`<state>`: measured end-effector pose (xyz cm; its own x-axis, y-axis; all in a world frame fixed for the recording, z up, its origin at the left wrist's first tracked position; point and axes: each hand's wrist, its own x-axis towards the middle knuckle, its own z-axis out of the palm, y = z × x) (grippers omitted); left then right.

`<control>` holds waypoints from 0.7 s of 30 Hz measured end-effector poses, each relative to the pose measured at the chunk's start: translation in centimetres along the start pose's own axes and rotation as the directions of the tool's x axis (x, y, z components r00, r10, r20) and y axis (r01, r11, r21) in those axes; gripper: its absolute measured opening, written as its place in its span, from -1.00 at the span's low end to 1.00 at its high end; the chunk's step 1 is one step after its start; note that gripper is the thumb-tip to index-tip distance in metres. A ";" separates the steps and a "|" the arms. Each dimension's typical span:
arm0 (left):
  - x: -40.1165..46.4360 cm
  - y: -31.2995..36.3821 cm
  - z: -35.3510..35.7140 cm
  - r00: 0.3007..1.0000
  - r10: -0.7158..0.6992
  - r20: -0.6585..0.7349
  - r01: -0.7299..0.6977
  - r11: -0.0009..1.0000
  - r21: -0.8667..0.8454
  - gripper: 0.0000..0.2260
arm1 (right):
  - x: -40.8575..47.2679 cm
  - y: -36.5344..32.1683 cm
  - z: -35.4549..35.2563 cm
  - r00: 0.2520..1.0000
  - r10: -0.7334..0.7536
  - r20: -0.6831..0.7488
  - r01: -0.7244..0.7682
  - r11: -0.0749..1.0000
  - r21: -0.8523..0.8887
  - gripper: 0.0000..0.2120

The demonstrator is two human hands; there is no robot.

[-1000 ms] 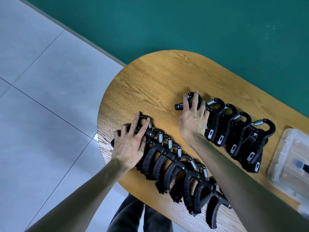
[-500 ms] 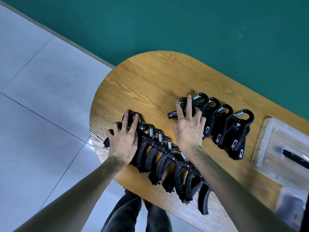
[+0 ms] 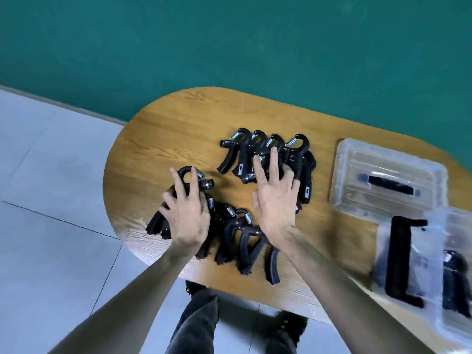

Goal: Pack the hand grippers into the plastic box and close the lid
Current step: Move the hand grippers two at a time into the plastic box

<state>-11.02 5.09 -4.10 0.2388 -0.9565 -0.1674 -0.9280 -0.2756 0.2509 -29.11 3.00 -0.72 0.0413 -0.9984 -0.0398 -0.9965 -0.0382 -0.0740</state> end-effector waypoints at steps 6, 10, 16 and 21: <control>-8.1 10.7 -0.2 0.996 0.084 -0.018 -0.084 0.996 -0.005 -0.44 | -4.9 7.1 -5.2 0.997 0.067 -0.033 -0.065 0.996 0.060 -0.26; -12.7 19.3 -1.0 0.990 0.144 -0.010 -0.144 0.989 -0.031 -0.44 | -8.8 13.7 -8.7 0.990 0.123 -0.065 -0.119 0.991 0.066 -0.24; -17.3 29.7 -2.0 0.966 0.256 -0.029 -0.257 0.965 -0.044 -0.43 | -12.7 23.9 -12.4 0.962 0.246 -0.119 -0.237 0.968 0.083 -0.26; -21.0 36.5 -0.9 0.938 0.347 -0.005 -0.347 0.936 -0.057 -0.42 | -15.6 30.8 -13.8 0.916 0.361 -0.174 -0.354 0.933 0.072 -0.23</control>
<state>-49.65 14.99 9.42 -0.0969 -0.9932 -0.0651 -0.9352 0.0685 0.3474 -61.49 16.81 11.33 -0.3346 -0.9359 0.1100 -0.9387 0.3206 -0.1268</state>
